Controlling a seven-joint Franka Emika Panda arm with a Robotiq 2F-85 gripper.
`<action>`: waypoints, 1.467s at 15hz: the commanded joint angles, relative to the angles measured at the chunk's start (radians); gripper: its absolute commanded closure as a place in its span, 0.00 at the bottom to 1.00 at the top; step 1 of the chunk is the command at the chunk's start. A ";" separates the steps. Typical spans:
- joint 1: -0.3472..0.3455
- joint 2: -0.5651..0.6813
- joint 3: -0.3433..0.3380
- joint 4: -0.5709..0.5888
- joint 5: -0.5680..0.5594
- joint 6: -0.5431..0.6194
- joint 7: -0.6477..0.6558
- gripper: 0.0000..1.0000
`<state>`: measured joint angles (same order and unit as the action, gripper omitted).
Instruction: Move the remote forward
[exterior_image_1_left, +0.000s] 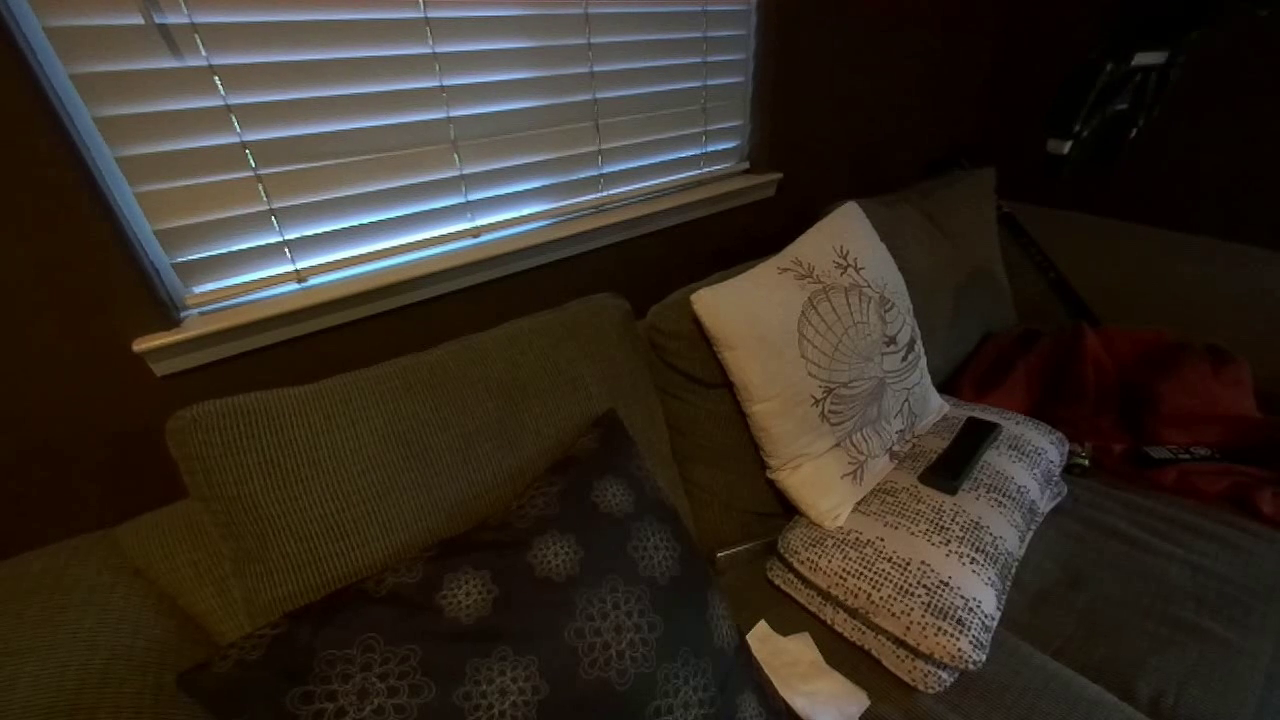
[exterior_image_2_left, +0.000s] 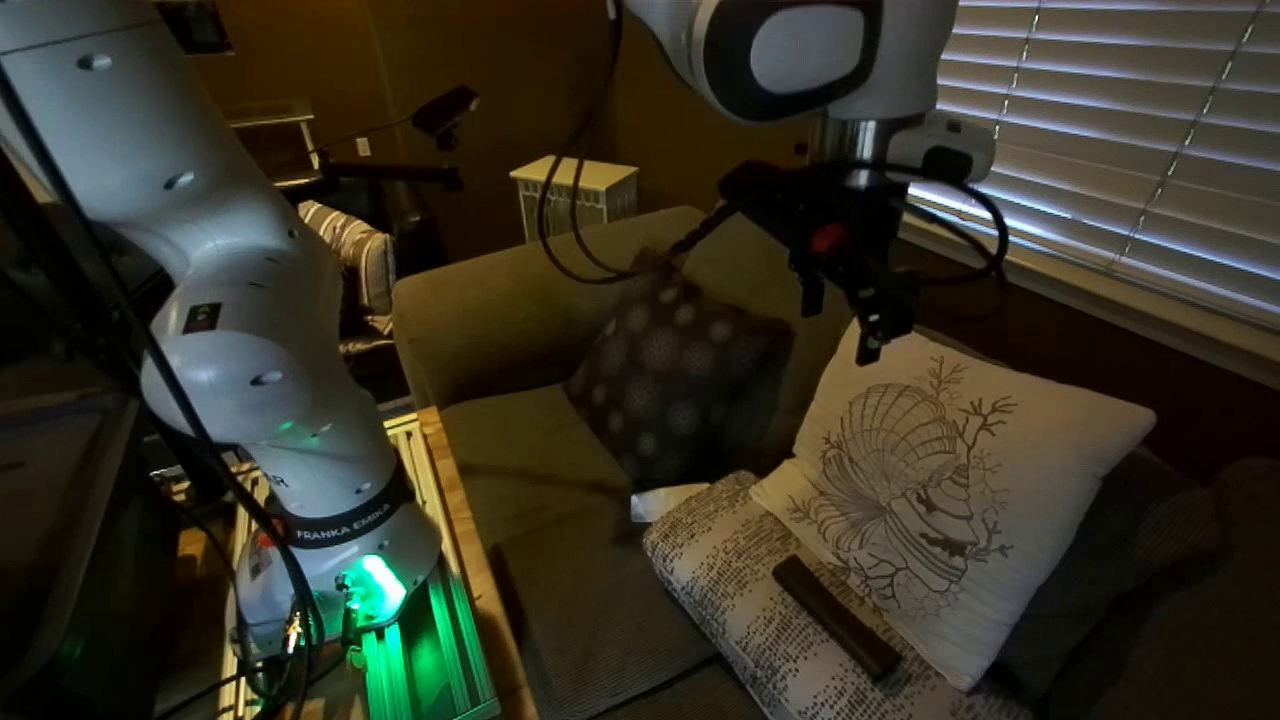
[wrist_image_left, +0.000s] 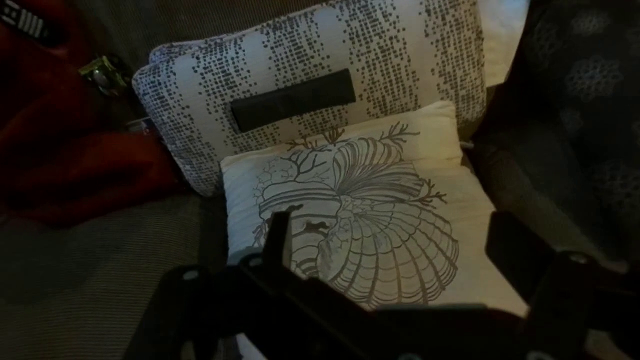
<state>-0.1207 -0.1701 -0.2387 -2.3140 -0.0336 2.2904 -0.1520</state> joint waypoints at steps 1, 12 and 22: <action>-0.018 0.088 0.012 -0.058 0.100 0.219 0.093 0.00; -0.107 0.458 0.076 0.014 0.510 0.412 0.086 0.00; -0.206 0.686 0.119 0.140 0.455 0.366 0.159 0.00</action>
<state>-0.2605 0.5003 -0.1816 -2.2123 0.4052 2.6919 0.0554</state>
